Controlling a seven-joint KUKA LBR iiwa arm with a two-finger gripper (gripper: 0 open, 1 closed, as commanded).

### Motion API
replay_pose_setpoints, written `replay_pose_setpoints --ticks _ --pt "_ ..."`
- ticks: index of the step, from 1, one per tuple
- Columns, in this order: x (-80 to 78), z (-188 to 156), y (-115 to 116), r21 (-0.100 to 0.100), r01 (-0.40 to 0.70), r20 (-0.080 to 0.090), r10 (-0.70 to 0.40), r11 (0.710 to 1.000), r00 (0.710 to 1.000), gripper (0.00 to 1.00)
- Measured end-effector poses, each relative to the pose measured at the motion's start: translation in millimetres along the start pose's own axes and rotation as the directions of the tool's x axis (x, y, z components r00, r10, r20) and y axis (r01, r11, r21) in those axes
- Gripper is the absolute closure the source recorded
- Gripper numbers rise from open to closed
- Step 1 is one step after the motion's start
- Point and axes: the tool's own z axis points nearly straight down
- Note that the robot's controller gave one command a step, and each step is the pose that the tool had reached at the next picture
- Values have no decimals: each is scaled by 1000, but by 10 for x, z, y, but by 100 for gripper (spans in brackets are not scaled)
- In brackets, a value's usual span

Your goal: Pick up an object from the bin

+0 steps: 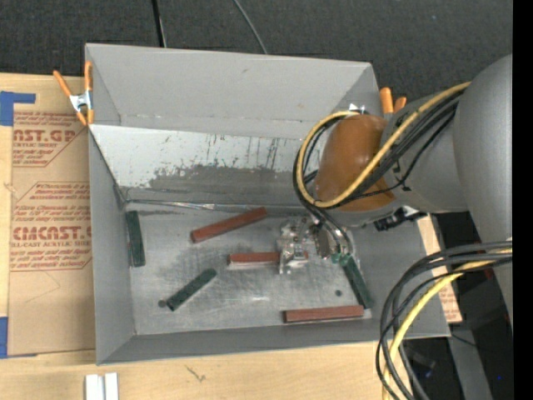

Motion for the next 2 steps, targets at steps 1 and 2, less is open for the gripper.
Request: replay_pose_setpoints --ticks 1,2 --pt "0 0 0 0 0 0 0 1000 1000 100" --pt "-63 -7 48 4 217 2 -217 976 976 100"
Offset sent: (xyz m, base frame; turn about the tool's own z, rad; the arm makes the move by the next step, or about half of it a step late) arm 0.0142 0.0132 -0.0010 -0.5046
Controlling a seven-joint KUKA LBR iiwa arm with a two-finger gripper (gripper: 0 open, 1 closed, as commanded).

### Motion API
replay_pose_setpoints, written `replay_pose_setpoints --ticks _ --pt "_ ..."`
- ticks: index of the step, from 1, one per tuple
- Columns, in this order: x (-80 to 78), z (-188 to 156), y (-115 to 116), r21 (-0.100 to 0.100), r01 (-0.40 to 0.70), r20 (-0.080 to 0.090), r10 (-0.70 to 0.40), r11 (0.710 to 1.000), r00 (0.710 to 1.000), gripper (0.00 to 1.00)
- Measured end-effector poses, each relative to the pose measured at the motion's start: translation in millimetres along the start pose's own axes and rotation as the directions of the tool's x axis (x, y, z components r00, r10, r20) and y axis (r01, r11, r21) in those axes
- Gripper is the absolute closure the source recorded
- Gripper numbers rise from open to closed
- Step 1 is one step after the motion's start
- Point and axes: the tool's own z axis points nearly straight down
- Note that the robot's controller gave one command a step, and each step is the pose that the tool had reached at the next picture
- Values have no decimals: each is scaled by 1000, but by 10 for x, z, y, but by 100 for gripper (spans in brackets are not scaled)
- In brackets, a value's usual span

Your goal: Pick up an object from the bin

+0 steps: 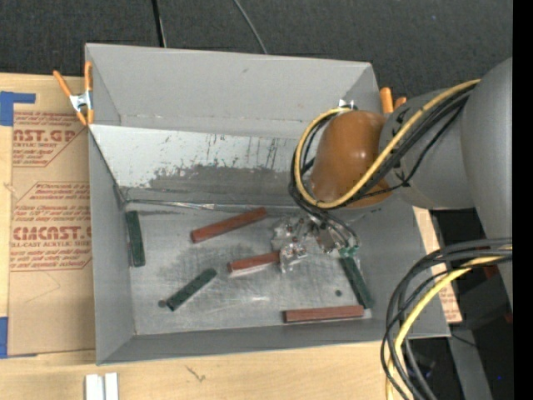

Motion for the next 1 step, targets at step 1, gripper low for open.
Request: replay_pose_setpoints --ticks 1 --pt "47 -1981 558 -1 79 15 -79 997 997 100"
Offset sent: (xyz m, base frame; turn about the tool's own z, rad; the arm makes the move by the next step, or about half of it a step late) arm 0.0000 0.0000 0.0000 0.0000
